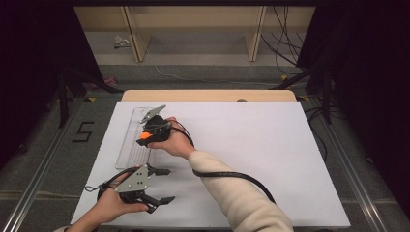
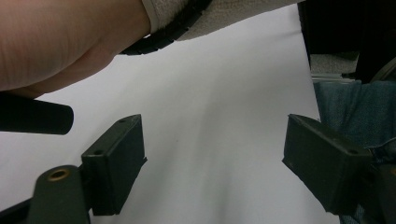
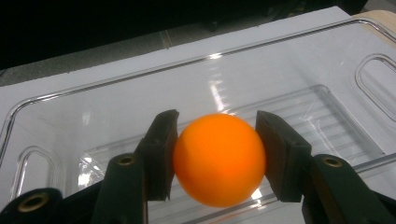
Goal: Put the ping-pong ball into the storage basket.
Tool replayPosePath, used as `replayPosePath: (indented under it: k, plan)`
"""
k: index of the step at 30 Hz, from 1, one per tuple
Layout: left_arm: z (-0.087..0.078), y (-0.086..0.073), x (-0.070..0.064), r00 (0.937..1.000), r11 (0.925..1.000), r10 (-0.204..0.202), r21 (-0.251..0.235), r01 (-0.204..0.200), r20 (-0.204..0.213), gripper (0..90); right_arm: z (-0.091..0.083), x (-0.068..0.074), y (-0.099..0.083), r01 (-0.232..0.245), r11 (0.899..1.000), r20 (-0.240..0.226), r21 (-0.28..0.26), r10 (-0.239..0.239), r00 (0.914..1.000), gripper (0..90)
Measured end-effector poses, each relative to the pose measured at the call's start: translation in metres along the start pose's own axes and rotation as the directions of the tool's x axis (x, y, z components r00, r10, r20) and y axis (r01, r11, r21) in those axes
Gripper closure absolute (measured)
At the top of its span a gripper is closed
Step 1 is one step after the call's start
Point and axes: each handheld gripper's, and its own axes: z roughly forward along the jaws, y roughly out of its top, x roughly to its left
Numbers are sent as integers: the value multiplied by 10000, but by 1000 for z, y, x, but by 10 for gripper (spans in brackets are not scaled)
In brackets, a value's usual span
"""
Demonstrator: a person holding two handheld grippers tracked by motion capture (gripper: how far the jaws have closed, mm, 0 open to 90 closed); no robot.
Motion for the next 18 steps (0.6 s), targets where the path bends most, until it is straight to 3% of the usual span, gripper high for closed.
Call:
replayPosePath:
  k: [8, 18]
  plan:
    - [0, 0, 0, 10000, 10000, 7, 13, -7, 2, 202, -1, 0, 1, -45, 9999, 8, -119, 46, 10000, 489]
    - [0, 0, 0, 10000, 10000, 14, 12, -14, 18, 201, -14, 4, 6, -37, 9973, -29, -728, 35, 10000, 288]
